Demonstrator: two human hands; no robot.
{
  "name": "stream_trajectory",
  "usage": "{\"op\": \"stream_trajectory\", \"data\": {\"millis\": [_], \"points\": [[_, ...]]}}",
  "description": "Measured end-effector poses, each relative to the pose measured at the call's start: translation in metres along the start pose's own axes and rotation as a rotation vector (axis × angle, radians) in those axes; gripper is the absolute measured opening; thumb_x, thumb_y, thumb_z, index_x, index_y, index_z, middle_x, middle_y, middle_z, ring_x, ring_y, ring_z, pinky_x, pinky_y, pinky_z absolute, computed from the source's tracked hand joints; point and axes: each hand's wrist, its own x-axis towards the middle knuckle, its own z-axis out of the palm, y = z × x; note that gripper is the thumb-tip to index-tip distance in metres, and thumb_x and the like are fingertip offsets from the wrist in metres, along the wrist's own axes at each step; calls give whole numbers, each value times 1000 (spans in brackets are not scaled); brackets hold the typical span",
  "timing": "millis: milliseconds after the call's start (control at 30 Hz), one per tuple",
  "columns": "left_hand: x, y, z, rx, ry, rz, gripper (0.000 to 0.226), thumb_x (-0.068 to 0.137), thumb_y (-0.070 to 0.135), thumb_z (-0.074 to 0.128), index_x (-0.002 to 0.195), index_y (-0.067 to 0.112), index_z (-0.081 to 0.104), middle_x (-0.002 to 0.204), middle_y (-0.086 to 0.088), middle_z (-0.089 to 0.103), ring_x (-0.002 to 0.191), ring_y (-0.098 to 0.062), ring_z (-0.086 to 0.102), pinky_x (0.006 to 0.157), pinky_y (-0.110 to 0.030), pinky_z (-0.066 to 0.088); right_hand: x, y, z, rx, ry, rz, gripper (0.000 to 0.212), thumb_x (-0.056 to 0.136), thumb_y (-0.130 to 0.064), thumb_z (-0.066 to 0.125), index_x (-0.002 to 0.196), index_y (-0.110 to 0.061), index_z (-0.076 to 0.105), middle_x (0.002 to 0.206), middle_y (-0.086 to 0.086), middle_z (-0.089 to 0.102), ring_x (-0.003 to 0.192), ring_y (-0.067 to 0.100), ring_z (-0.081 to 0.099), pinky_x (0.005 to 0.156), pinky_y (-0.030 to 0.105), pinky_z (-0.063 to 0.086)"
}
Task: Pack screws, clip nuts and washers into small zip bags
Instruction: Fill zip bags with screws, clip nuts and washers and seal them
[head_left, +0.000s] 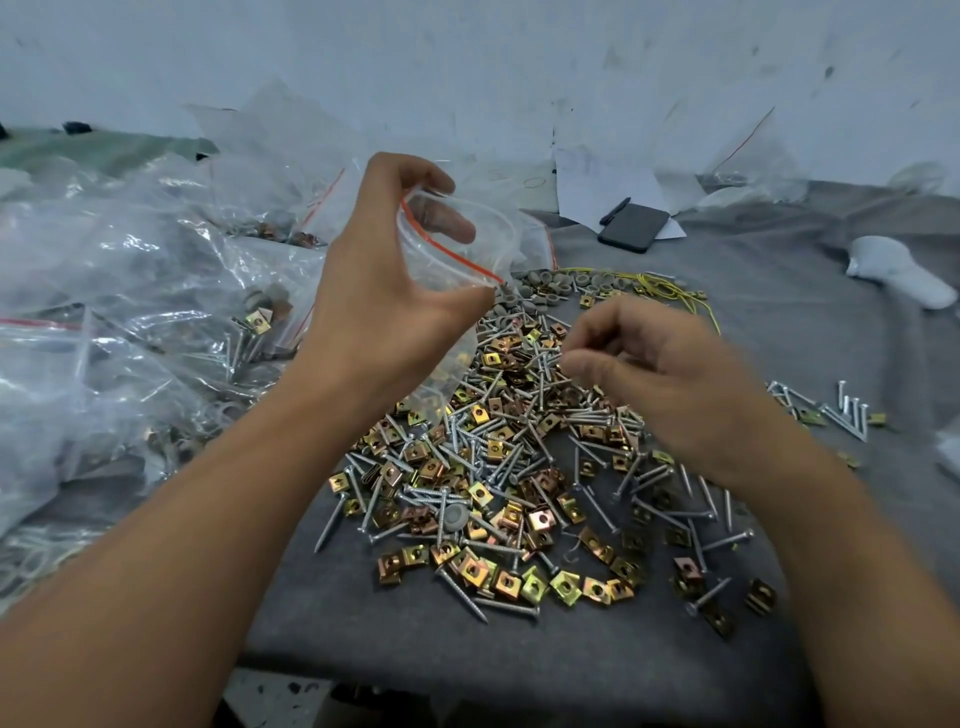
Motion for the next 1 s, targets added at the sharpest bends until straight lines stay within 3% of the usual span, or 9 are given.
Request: {"op": "stream_trajectory", "data": {"millis": [100,167,333,400,600,700,833,933,1000], "points": [[0,0,1,6,-28,12,66,75,13,83,131,22,49,110,8,71,108,-4,64,91,-16,45,-1,-11,-3,505,95,-92,27,86,-20,75,104,-4,65,88,16,67,75,22,64,66,27,56],[0,3,4,11,-50,29,67,75,17,86,130,24,49,110,9,72,110,-4,64,92,-12,43,-1,-17,-2,668,101,-138,31,85,-12,77,111,-1,63,92,18,68,79,25,68,71,32,59],[-7,14,14,64,-112,177,71,72,34,92,128,37,49,113,10,69,118,-16,64,95,-41,53,0,-20,2,773,121,-195,25,85,-14,77,108,-7,69,93,15,75,80,27,73,75,37,61],[-8,17,17,64,-121,228,67,73,46,89,127,41,49,115,7,68,118,-20,64,95,-48,54,0,-20,2,751,136,-192,26,86,-19,79,109,-10,73,94,14,76,80,27,73,77,36,60],[-7,15,22,132,-126,279,68,74,36,91,128,41,50,117,9,66,115,-23,64,91,-50,55,-1,-25,2,657,263,-166,25,82,-24,84,104,-18,77,96,10,79,80,16,71,67,21,53],[-7,14,24,127,-147,273,69,73,43,86,130,41,48,118,7,66,114,-24,65,90,-52,55,0,-33,1,383,392,-221,22,80,-19,88,98,-22,76,90,0,80,79,11,74,69,18,54],[-7,10,28,80,-169,280,68,74,45,80,131,37,45,119,3,65,115,-30,65,90,-57,54,4,-45,5,-42,498,-312,24,78,-24,91,95,-22,74,83,-14,77,77,-3,70,68,6,43],[-7,8,31,0,-201,222,72,71,40,82,130,36,40,121,-9,61,112,-38,66,87,-61,55,7,-49,11,-191,478,-311,23,86,-31,84,105,-20,75,93,-16,78,94,4,73,81,22,54],[-6,7,30,-31,-188,189,73,70,37,83,128,35,40,119,-7,62,108,-33,68,86,-58,57,8,-50,15,-206,494,-313,19,99,-34,70,112,-20,75,100,-14,78,97,8,72,82,33,58]]}}
